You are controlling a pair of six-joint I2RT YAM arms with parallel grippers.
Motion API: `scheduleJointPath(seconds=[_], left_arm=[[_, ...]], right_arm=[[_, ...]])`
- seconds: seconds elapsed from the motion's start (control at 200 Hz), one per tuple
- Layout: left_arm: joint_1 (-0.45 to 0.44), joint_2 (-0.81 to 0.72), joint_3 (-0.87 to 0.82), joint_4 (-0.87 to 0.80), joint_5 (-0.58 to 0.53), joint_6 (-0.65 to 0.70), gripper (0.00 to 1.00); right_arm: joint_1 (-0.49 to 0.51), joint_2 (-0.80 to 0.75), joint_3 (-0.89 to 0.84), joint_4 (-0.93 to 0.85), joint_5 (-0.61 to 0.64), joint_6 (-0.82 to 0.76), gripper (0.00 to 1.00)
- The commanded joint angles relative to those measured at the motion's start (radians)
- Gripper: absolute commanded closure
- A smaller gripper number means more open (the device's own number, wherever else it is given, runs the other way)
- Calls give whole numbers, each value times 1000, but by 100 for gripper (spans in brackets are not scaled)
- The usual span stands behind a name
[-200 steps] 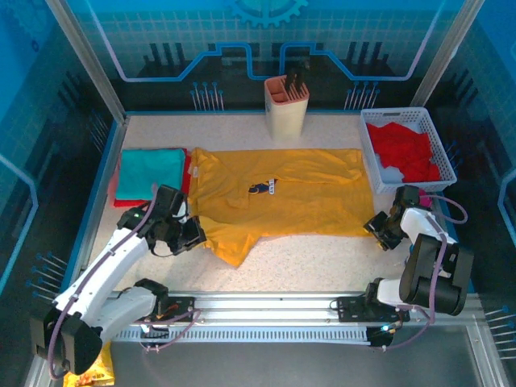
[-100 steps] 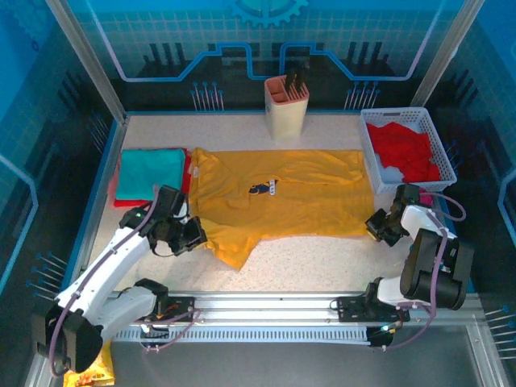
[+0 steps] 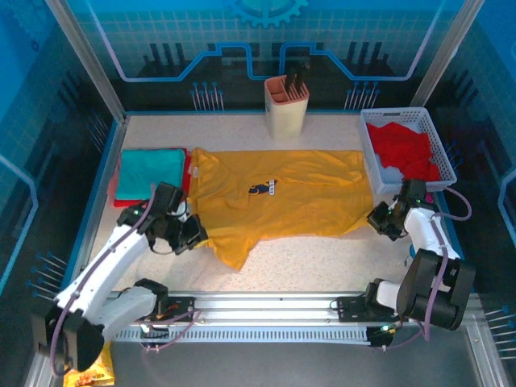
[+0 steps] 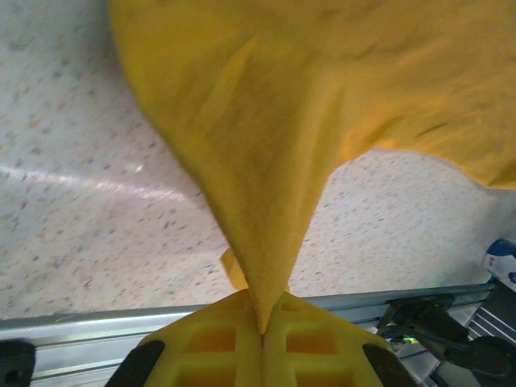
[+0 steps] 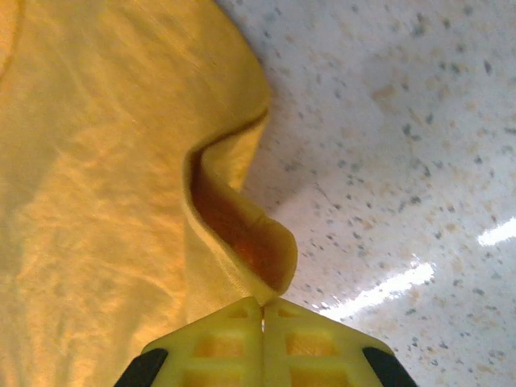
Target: Fold and stack the t-shirts
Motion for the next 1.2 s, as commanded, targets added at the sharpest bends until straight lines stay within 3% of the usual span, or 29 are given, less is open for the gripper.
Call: scheduleJointPath(seconds=[0.0, 0.215, 0.44, 1.196], left_arm=[[49, 83, 137, 44, 40, 93, 100], [175, 258, 291, 27, 46, 221, 100], [261, 377, 352, 75, 70, 266, 100], [298, 783, 772, 47, 43, 321, 100]], right_arm=[[8, 47, 60, -10, -49, -34, 100], [59, 164, 197, -26, -44, -61, 100], [76, 258, 299, -34, -3, -55, 100], [124, 468, 505, -7, 33, -18, 100]])
